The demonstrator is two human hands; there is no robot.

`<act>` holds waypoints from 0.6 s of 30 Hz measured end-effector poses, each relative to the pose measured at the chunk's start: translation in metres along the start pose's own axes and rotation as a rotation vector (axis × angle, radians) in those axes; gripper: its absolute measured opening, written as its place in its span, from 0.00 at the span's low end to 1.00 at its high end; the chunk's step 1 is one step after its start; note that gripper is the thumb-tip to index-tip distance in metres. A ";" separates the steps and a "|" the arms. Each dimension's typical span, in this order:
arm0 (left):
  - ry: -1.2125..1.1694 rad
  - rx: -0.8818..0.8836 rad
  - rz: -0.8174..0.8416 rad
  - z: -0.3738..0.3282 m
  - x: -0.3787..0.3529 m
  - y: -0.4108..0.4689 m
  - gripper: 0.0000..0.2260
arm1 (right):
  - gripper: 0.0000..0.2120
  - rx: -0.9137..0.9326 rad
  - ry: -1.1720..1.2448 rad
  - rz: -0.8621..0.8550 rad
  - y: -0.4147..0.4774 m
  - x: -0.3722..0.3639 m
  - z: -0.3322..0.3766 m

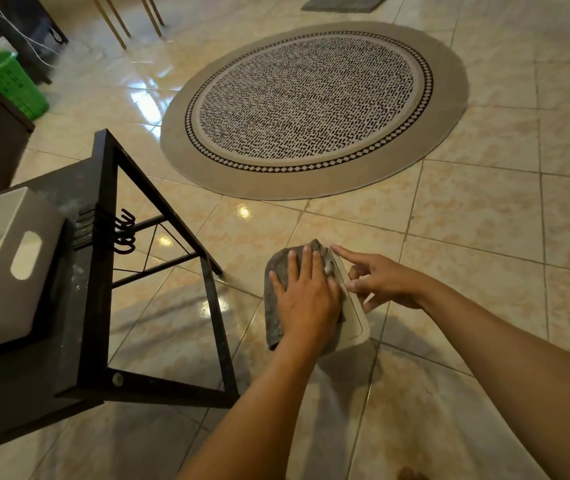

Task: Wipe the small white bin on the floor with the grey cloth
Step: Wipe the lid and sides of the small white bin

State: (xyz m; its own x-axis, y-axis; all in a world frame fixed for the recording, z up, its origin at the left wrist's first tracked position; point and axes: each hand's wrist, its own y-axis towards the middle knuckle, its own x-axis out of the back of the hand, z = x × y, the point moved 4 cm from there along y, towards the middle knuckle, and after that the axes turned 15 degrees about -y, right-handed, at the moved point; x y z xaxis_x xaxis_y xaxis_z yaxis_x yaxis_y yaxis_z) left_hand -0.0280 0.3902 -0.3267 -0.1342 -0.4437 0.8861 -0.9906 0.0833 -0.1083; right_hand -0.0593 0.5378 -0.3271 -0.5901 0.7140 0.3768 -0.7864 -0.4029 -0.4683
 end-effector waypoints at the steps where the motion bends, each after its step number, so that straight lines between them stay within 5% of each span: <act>1: 0.004 -0.003 -0.001 0.000 -0.001 -0.010 0.27 | 0.39 0.006 -0.001 0.009 0.000 -0.001 0.001; 7: 0.039 -0.070 0.043 -0.023 -0.012 -0.016 0.29 | 0.40 0.004 -0.038 0.005 0.000 -0.002 0.002; 13: -0.032 0.040 0.005 0.005 0.001 -0.004 0.26 | 0.40 0.013 -0.015 -0.010 0.004 -0.002 0.002; 18: -0.001 -0.090 0.042 -0.007 -0.014 -0.036 0.28 | 0.39 0.020 -0.014 0.005 0.002 -0.003 -0.002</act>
State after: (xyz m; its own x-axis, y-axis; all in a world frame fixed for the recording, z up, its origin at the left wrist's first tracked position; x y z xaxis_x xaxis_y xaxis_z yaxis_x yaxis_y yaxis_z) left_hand 0.0100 0.4001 -0.3320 -0.1751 -0.4391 0.8812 -0.9779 0.1812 -0.1041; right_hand -0.0582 0.5357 -0.3306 -0.5964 0.7038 0.3860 -0.7869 -0.4179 -0.4540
